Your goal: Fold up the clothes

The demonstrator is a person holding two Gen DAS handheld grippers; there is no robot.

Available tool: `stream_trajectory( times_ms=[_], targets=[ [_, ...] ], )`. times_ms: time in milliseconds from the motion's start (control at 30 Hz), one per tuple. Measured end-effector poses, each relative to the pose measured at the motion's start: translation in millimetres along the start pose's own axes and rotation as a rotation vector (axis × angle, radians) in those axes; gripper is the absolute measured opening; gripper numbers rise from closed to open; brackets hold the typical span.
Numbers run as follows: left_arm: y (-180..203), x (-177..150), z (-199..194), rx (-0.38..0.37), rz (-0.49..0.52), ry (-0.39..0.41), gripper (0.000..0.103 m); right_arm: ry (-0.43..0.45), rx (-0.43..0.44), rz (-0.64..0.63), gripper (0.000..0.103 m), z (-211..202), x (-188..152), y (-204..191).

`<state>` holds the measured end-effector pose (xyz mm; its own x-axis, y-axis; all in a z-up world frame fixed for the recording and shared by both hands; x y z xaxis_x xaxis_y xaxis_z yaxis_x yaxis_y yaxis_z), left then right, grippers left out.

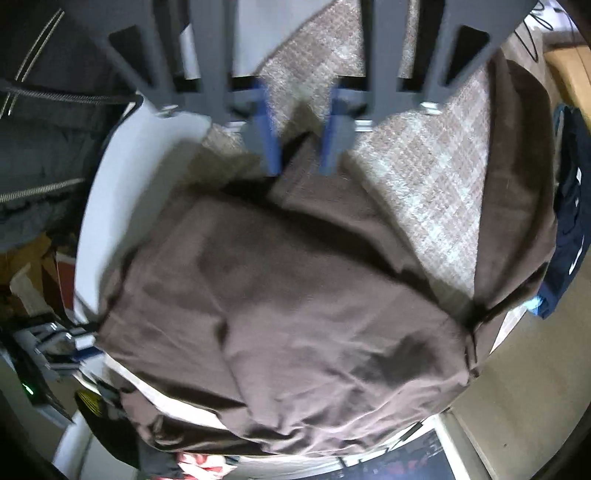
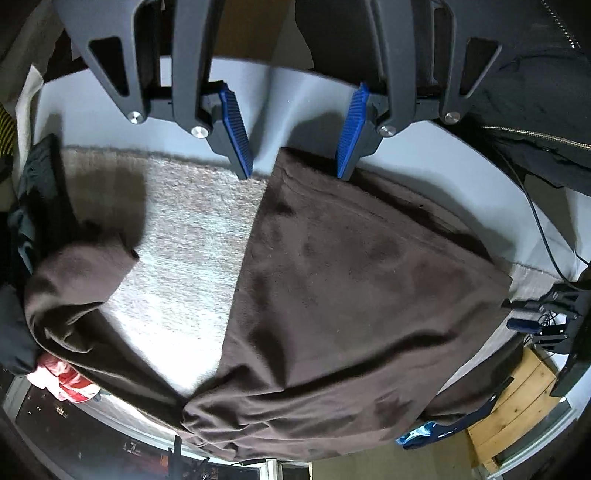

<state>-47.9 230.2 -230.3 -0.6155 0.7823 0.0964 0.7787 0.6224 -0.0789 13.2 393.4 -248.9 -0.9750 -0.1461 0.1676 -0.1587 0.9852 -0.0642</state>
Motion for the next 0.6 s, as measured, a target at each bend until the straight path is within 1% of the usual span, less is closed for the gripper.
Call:
stream_trajectory(
  times_ms=[33, 67, 100, 233, 300, 333, 367, 400, 433, 467, 500, 567, 600],
  targets=[
    [3.5, 0.6, -0.3, -0.004, 0.018, 0.01, 0.037, 0.001, 0.001, -0.001, 0.046, 0.3, 0.2, 0.1],
    [6.8, 1.4, -0.5, -0.008, 0.035, 0.02, 0.038, 0.0, 0.001, 0.0, 0.046, 0.1, 0.4, 0.5],
    [7.8, 4.1, 1.4, 0.001, 0.041, 0.025, 0.039, 0.0, 0.002, 0.001, 0.046, -0.2, 0.7, 1.0],
    [-4.2, 17.2, 16.5, 0.049, 0.035, 0.001, 0.037, 0.001, -0.013, -0.009, 0.045, 0.3, 0.2, -0.9],
    [-5.9, 19.9, 18.3, 0.023, 0.046, 0.006, 0.037, 0.003, -0.034, -0.022, 0.045, -0.9, -0.6, -4.4],
    [-6.8, 21.3, 19.2, 0.01, 0.052, 0.009, 0.034, 0.007, -0.044, -0.034, 0.045, -1.5, -1.0, -5.6],
    [-7.6, 22.6, 20.0, -0.003, 0.057, 0.012, 0.021, 0.011, -0.055, -0.045, 0.044, -2.0, -1.4, -6.9],
    [-8.5, 23.9, 20.9, -0.016, 0.063, 0.014, 0.013, 0.014, -0.054, -0.056, 0.036, -2.3, -1.4, -8.6],
    [-9.4, 25.2, 21.7, -0.029, 0.068, 0.017, 0.008, 0.014, -0.043, -0.062, 0.025, -2.7, -1.0, -9.6],
    [-10.4, 26.4, 22.2, -0.041, 0.073, 0.02, 0.006, 0.019, -0.044, -0.061, 0.018, -4.3, -0.1, -9.3],
    [-12.6, 26.3, 19.5, -0.048, 0.065, 0.029, 0.006, 0.025, -0.049, -0.059, 0.006, -6.8, 1.0, -8.5],
    [-21.4, 24.8, 2.7, -0.043, 0.025, 0.072, 0.004, 0.039, -0.048, -0.05, 0.005, -14.0, 2.7, -6.2],
    [-25.9, 24.0, -5.8, -0.041, 0.005, 0.093, 0.004, 0.06, -0.029, -0.033, 0.005, -23.1, 3.7, -2.6]
  ],
)
Point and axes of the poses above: each gripper's, at about its wrist camera, not at the fingertips, and z roughly the way its jaws point, y to its right, x to its top, the point moved 7 cm from there along z, roughly the way its jaws point, and after that the axes turned 13 degrees about -y, right-handed, at the moved point
